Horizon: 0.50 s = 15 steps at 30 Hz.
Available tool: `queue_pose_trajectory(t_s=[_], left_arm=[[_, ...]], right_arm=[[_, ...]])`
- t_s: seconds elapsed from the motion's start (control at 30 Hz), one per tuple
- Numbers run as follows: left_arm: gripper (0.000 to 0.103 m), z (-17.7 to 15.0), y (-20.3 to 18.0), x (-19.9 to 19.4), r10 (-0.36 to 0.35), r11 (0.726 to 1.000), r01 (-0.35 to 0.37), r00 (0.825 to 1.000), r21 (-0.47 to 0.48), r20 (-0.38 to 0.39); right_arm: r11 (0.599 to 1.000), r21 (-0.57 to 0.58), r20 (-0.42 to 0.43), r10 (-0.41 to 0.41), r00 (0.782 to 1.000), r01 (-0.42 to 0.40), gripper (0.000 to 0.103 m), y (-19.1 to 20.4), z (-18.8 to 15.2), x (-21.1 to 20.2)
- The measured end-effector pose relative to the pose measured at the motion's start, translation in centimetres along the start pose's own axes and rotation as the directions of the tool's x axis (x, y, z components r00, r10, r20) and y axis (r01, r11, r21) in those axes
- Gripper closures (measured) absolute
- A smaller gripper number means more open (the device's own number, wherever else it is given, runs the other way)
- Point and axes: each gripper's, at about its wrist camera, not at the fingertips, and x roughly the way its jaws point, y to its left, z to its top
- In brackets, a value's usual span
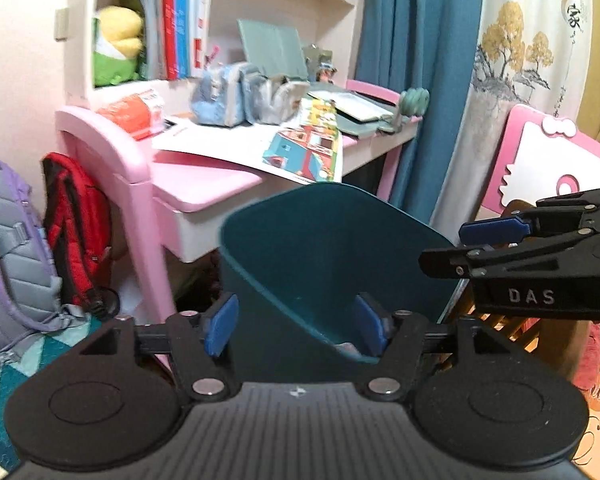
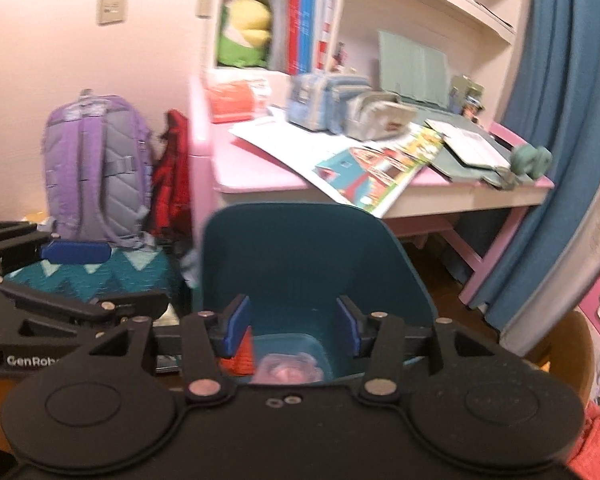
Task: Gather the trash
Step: 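Open both tools over the teal bin, dropping both nets inside, then move both tools back down toward the trash pile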
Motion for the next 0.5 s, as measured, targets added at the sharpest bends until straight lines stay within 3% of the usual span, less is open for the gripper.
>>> queue_pose_trajectory(t_s=[0.5], left_arm=[[0.025,-6.0,8.1,-10.4,0.140,0.988,-0.137,0.989,-0.065,0.040]], right_arm=[[0.979,-0.113,0.017,0.175,0.984,-0.172,0.047,11.4,-1.1,-3.0]])
